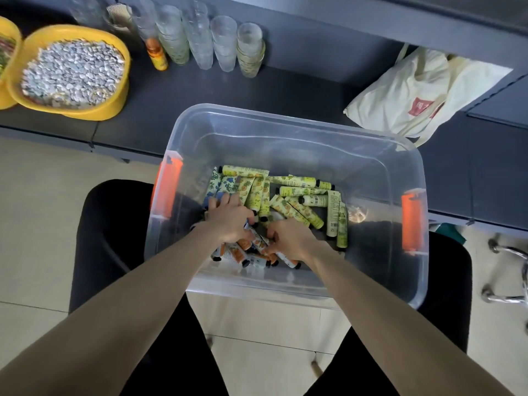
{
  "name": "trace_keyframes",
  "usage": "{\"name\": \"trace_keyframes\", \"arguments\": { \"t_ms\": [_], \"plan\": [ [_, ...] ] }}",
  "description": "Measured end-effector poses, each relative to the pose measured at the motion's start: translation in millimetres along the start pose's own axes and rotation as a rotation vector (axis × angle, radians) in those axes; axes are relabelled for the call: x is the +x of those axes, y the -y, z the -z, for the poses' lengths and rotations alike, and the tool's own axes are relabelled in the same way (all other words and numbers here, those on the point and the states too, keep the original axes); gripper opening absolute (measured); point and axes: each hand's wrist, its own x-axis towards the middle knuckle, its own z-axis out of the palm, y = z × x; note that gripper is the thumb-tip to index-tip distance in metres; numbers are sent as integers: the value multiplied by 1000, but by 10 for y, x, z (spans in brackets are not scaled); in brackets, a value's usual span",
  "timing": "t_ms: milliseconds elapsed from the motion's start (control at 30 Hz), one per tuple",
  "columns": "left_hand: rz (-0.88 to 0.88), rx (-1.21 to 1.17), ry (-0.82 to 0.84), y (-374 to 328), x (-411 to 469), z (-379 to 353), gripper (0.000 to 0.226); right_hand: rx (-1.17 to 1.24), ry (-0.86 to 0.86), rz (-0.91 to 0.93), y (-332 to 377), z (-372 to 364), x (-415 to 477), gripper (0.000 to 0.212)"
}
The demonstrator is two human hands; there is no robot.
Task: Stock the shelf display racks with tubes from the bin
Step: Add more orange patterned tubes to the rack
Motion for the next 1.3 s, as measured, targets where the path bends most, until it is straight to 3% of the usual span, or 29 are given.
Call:
{"name": "trace_keyframes", "arguments": {
  "t_ms": [300,500,600,700,900,1033,1133,1300],
  "plan": [
    [-4,84,80,-31,-22,40,40,20,33,3,1,-35,37,21],
    [-10,-25,155,4,-1,116,41,110,64,-35,-45,-20,6,40],
    [-8,-64,117,2,-40,86,36,180,47,-61,-29,4,-33,29],
    [-43,40,86,-12,-103,36,27,321,18,-52,-17,48,-99,8],
    [-180,-128,-113,-6,-250,274,22,566,-170,-59,-99,306,-288,38],
    [-222,-470,-152,-71,-359,593,27,638,-344,-85,-229,622,-454,23],
    [-241,-528,-274,-160,-411,854,31,824,-383,-90,-295,906,-606,16],
    [-315,-582,-314,-374,-526,1219,31,948,-376,-23,-322,1331,-949,12]
  ]
}}
